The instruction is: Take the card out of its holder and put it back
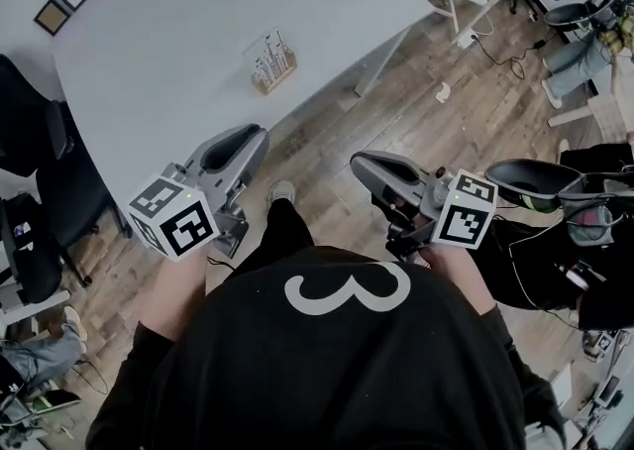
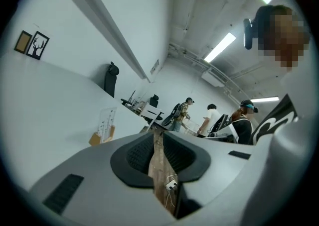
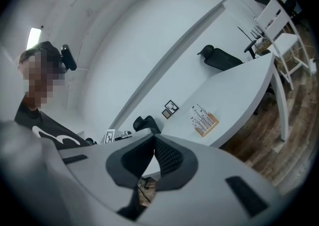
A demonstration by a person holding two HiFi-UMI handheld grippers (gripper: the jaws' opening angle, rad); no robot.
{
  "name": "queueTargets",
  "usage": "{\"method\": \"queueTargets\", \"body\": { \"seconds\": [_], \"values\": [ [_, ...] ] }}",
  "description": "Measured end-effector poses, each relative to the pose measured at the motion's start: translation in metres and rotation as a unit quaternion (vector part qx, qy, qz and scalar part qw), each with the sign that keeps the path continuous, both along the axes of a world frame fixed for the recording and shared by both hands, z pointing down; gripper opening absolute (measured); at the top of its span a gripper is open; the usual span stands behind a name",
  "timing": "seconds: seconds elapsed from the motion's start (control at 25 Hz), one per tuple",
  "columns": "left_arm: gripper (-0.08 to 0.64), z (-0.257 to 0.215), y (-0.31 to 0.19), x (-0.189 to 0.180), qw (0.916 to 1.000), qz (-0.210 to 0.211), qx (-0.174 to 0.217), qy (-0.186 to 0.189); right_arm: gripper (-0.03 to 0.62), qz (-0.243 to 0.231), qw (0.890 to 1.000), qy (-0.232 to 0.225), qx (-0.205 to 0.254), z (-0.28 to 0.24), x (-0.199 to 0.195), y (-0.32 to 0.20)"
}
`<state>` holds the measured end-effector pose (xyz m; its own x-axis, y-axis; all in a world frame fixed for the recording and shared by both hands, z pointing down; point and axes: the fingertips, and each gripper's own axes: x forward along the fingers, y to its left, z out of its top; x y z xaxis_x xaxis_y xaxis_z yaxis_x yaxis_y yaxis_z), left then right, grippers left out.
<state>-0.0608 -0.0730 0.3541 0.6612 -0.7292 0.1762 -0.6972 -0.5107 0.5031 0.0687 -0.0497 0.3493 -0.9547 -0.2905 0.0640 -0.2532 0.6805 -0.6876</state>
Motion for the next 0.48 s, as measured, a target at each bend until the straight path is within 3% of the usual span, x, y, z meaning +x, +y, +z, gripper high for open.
{"method": "queueTargets", "body": {
  "seconds": [0.28,0.48],
  "values": [
    [0.032,-0.028,0.073,0.042,0.9987,0.044,0.02,0.017,0.011,-0.036,0.999,-0.008,0.037,-0.013,0.006,0.052],
    [0.015,-0.026,0.104,0.059,0.9961,0.083,0.03,-0.002,0.011,-0.056,0.997,0.006,0.053,-0.009,0.006,0.074]
  ]
}}
